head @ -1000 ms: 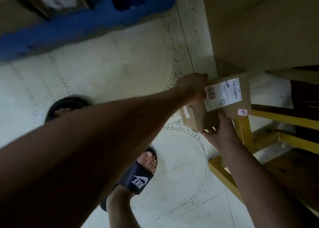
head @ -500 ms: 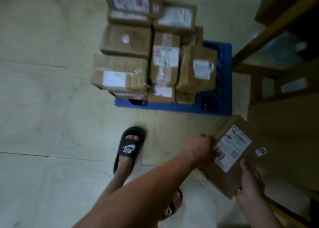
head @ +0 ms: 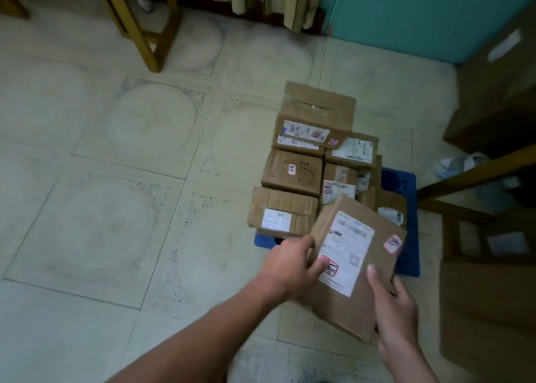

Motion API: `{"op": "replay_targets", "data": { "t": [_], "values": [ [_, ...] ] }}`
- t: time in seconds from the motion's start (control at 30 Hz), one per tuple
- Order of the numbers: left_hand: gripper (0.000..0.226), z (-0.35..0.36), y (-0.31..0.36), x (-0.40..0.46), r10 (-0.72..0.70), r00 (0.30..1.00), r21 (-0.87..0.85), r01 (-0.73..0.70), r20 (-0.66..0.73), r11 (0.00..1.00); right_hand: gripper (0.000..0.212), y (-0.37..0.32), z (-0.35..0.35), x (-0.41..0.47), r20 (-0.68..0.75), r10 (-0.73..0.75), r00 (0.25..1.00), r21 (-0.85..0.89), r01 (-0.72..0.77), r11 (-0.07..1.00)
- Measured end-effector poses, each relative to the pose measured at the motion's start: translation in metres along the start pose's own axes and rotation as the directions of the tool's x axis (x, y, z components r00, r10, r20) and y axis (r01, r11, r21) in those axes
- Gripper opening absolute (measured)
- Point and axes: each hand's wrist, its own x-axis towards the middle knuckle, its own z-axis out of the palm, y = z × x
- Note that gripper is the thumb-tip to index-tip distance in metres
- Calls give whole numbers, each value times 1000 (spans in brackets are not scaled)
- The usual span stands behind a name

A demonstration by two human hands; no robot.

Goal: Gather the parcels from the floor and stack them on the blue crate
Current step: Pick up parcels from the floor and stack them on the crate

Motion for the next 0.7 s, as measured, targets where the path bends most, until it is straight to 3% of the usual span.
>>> {"op": "replay_targets", "data": {
  "t": [0.2,0.37,0.6,0.7],
  "values": [
    [31,-84,-41,21,-41,996,-50,37,-79,998,25,-76,78,2,141,-126,982,-48,134,990],
    [31,-110,-43,64,-82,989,-83,72,-122,994,8,-127,102,36,231,-186,955,-60,205,977],
    [19,-119,-58,127,-155,981,-141,138,-119,980,10,-153,136,103,298,-135,945,-110,174,979],
    [26,-119,-64,149,-180,976,-139,163,-121,977,12,-157,148,122,291,-102,951,-139,148,979]
  ]
}}
